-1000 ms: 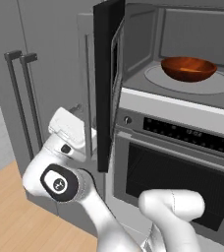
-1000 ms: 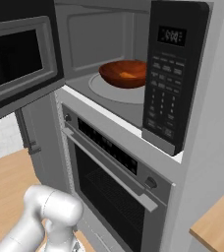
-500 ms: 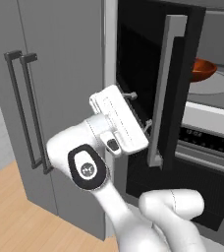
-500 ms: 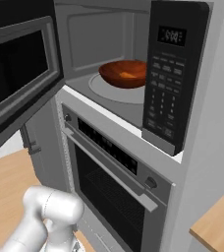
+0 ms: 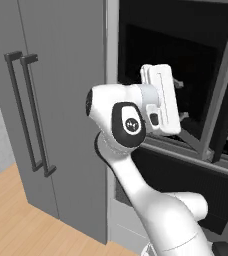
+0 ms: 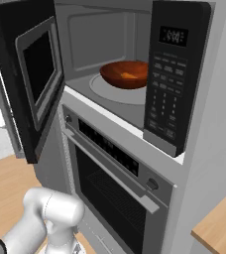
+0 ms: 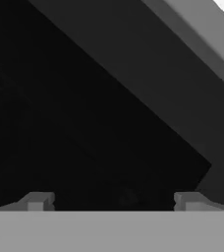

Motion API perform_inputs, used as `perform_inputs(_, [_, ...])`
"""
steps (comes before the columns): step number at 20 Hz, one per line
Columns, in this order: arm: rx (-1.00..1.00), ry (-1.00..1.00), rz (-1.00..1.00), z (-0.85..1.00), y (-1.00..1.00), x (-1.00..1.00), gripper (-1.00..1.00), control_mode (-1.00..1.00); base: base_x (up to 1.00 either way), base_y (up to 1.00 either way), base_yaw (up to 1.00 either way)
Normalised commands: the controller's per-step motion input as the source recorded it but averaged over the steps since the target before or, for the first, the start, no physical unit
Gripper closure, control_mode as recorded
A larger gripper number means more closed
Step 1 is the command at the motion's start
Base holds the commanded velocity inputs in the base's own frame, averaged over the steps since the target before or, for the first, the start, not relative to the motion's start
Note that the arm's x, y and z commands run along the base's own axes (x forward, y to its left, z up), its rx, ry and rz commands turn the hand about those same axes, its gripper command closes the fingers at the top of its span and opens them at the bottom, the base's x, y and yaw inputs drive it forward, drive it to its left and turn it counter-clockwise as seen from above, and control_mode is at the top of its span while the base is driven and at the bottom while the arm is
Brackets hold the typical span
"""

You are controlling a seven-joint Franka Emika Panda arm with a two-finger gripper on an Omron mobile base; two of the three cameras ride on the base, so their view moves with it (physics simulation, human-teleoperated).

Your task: Pick the carrot from the sink and place it in the bowl. Then pick the bowl and place it in the microwave. Then close the microwave door and press the start button.

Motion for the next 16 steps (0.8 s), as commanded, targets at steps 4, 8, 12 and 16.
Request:
perform_inputs(4, [0.18,-0.03,0.0,-0.1,-0.78,0.86,-1.0,-1.0,0.0,0.0,0.0])
perform_inputs(8, [0.12,-0.14,0.0,-0.09,-0.71,0.53,-1.0,-1.0,0.0,0.0,0.0])
perform_inputs(12, [0.03,-0.13,0.0,-0.03,-0.69,0.26,-1.0,-1.0,0.0,0.0,0.0])
perform_inputs(16, [0.03,0.0,0.0,0.0,-0.8,0.29,-1.0,-1.0,0.0,0.0,0.0])
